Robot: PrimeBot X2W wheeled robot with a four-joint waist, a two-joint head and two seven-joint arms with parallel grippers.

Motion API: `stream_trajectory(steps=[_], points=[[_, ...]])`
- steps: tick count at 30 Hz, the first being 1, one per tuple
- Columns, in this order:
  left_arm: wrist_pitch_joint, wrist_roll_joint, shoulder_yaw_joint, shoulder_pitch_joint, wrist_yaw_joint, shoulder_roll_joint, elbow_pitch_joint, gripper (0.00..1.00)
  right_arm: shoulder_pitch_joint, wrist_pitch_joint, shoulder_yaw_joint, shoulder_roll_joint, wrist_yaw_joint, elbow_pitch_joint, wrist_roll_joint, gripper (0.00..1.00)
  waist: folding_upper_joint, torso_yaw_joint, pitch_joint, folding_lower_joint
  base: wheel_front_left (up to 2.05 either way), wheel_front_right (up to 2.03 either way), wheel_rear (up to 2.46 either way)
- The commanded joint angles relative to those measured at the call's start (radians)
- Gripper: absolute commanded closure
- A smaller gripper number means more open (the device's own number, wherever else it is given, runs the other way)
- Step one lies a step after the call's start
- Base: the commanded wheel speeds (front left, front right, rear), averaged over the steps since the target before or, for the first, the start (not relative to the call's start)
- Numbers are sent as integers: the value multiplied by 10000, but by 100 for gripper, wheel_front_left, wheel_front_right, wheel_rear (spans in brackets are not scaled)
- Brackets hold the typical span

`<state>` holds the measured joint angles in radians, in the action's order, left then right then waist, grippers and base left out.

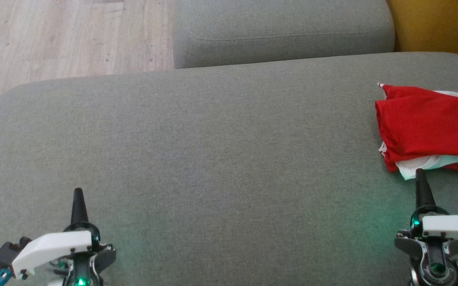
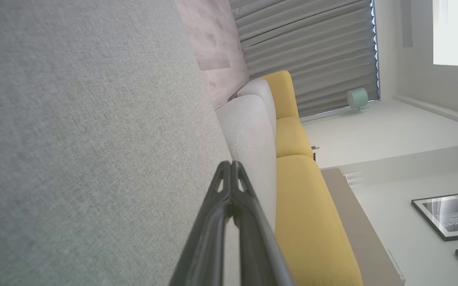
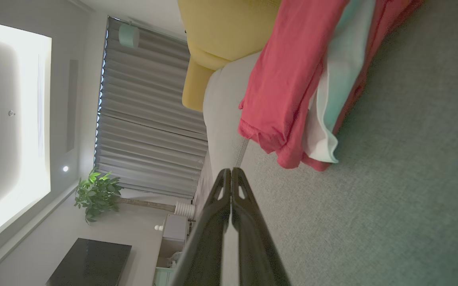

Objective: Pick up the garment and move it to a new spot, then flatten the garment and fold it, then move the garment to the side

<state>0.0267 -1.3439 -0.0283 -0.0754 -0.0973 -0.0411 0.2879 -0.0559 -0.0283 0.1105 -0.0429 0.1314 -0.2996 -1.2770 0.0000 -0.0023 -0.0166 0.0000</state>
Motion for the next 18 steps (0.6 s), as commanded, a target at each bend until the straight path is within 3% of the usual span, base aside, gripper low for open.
stream_trajectory(steps=[1,18], points=[[72,-181,-324,-349,-91,-71,-358,100,-491,-79,-117,-61,-5,393,-240,100,0,1,3,0,0,0,0],[603,-1838,-679,-334,-254,-84,-402,100,-510,-597,-16,-70,-7,497,-2305,100,0,16,92,0,0,0,0]])
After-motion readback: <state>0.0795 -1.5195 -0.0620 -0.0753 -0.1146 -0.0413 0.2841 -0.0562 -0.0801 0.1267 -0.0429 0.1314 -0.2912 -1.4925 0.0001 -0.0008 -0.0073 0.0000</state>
